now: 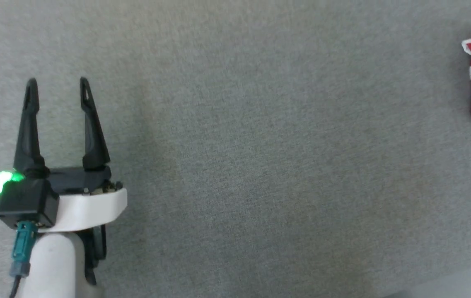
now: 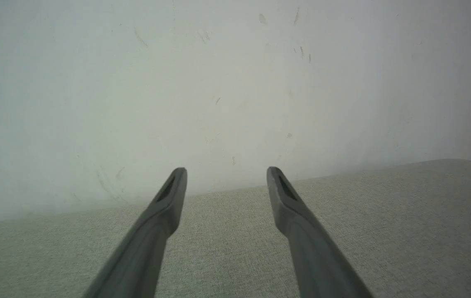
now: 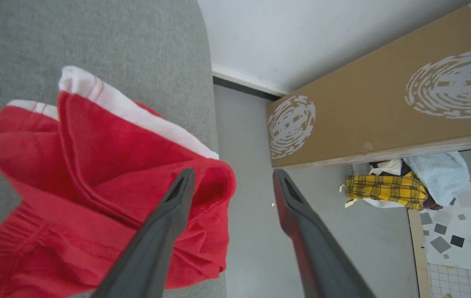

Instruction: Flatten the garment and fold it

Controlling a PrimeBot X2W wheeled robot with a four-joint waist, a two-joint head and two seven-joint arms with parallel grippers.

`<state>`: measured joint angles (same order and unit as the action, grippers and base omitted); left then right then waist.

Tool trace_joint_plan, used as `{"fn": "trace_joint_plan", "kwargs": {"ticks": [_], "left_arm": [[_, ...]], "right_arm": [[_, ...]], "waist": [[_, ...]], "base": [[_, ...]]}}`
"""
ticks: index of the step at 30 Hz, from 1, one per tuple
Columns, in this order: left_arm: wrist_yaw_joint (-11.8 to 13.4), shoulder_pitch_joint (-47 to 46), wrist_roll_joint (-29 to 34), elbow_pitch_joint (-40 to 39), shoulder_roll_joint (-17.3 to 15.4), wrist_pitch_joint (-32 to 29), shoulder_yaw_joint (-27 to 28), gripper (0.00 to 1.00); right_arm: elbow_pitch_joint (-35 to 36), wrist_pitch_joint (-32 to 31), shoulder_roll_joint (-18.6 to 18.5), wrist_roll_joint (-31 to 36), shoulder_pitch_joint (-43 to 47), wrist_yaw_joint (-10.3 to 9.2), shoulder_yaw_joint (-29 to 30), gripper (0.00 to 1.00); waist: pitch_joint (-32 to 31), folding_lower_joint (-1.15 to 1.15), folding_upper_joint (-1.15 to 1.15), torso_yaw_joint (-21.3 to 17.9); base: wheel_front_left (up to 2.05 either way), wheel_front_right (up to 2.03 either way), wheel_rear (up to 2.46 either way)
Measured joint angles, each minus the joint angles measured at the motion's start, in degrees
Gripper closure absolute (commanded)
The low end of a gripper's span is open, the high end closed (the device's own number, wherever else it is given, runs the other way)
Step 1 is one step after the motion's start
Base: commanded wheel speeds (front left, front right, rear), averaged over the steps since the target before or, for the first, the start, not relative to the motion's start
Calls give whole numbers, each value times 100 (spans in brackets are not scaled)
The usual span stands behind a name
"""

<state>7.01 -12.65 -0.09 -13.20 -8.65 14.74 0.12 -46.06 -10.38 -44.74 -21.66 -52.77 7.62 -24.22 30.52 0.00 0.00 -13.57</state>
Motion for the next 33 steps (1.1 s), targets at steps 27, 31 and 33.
{"fn": "trace_joint_plan", "kwargs": {"ticks": [27,31,33], "left_arm": [[54,1115,-160,665,328,0,165,0],[11,1156,-186,709,360,0,145,0],[9,1198,-185,720,380,0,116,0]], "right_arm": [[3494,2510,2858,1397,2171,-1,2348,0],[3857,2510,3356,1414,2943,-1,2437,0],[3911,2510,3512,1399,3275,-1,2480,0]], "waist": [[-2203,-1,0,717],[-2383,-1,0,879],[-2459,0,0,960]], "base": [[0,0,0],[0,0,0],[0,0,0]]}}
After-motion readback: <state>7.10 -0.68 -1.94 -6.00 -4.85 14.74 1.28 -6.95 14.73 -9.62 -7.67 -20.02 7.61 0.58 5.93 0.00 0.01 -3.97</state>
